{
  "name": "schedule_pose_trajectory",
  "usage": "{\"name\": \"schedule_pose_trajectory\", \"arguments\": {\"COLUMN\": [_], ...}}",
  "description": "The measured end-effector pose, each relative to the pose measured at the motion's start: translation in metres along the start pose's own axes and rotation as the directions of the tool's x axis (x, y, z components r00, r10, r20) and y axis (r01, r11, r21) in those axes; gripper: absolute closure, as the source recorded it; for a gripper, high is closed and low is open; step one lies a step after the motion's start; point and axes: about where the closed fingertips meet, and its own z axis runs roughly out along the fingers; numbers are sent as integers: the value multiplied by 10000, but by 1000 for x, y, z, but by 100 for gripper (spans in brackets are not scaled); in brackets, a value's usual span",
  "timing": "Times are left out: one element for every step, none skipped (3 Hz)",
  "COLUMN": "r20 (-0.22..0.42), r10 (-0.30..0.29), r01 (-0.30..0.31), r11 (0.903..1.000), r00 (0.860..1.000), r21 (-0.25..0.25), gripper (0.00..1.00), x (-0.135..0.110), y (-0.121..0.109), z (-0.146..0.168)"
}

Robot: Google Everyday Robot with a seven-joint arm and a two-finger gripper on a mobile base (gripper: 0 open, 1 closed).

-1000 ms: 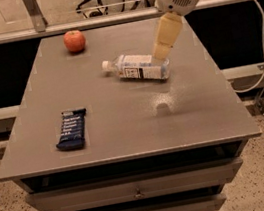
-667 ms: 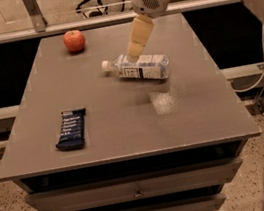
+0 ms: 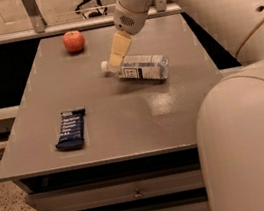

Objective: Place blue plastic bottle upright

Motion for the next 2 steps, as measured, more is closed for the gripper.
{"name": "schedule_pose_trajectory", "arguments": {"r20": [-377, -707], "r10": [482, 657], "r01": [-490, -678], "r11": [9986, 9974], "r00": [9981, 9953], "r21": [-212, -265], "gripper": [0, 0], "x": [5, 12], "y": [-1, 2], "z": [25, 40]}}
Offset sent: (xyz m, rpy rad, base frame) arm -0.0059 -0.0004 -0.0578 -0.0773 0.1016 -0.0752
